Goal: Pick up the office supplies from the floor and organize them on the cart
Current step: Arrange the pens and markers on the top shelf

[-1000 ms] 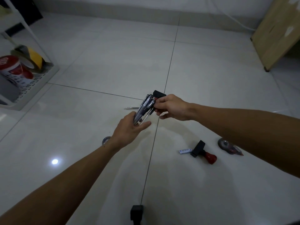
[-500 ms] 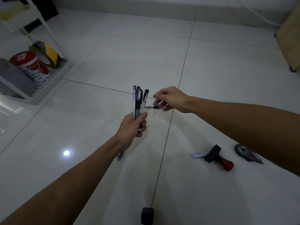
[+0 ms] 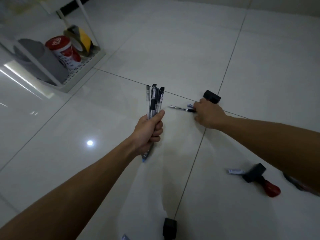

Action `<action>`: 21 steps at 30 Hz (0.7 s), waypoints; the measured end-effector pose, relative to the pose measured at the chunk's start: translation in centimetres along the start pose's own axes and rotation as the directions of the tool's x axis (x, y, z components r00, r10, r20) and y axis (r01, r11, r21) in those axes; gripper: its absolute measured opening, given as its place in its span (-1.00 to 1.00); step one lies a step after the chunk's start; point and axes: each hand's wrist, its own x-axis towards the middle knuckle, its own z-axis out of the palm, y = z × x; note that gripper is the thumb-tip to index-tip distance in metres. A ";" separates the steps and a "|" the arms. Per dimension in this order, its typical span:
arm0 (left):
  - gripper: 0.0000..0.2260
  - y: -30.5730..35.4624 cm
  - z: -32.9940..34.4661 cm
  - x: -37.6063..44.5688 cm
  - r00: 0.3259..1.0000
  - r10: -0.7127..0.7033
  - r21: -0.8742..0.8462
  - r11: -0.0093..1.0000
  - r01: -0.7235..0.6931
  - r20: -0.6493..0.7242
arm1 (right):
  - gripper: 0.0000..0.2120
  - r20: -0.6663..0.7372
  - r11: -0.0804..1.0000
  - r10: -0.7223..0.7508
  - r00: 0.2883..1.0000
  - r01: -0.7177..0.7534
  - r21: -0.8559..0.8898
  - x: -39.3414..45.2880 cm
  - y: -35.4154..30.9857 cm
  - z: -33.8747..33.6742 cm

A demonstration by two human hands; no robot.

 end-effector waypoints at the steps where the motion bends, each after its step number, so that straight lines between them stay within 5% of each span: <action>1: -0.71 -0.1 -0.1 -0.1 1.000 -0.004 -0.008 1.000 0.004 -0.004 | -0.67 -0.003 1.000 -0.007 1.000 0.007 -0.024 0.0 -0.2 0.1; 6: -0.91 -0.6 -0.1 -0.2 0.999 0.022 0.007 1.000 -0.022 -0.044 | -0.79 0.025 0.999 -0.035 0.999 0.036 -0.040 -0.7 -1.1 0.7; 10: -0.84 -0.4 0.1 -0.1 0.999 0.040 0.026 0.999 -0.040 0.002 | -0.82 0.121 0.999 0.037 0.992 -0.041 0.028 -1.0 -1.7 0.6; 14: -0.73 0.4 1.0 -0.3 0.996 0.076 0.118 0.990 -0.072 -0.035 | -0.77 0.192 0.950 0.077 0.978 -0.130 0.285 -1.4 -1.8 0.8; 18: -0.76 0.8 1.3 0.1 0.975 0.170 0.245 0.961 -0.131 -0.144 | -0.85 0.125 0.740 0.078 0.989 -0.142 0.658 -1.5 -2.5 -1.7; 21: -0.76 1.0 1.3 0.3 0.933 0.312 0.462 0.864 -0.200 -0.178 | -0.90 0.156 0.647 -0.052 0.986 -0.086 0.758 -1.9 -2.5 -4.3</action>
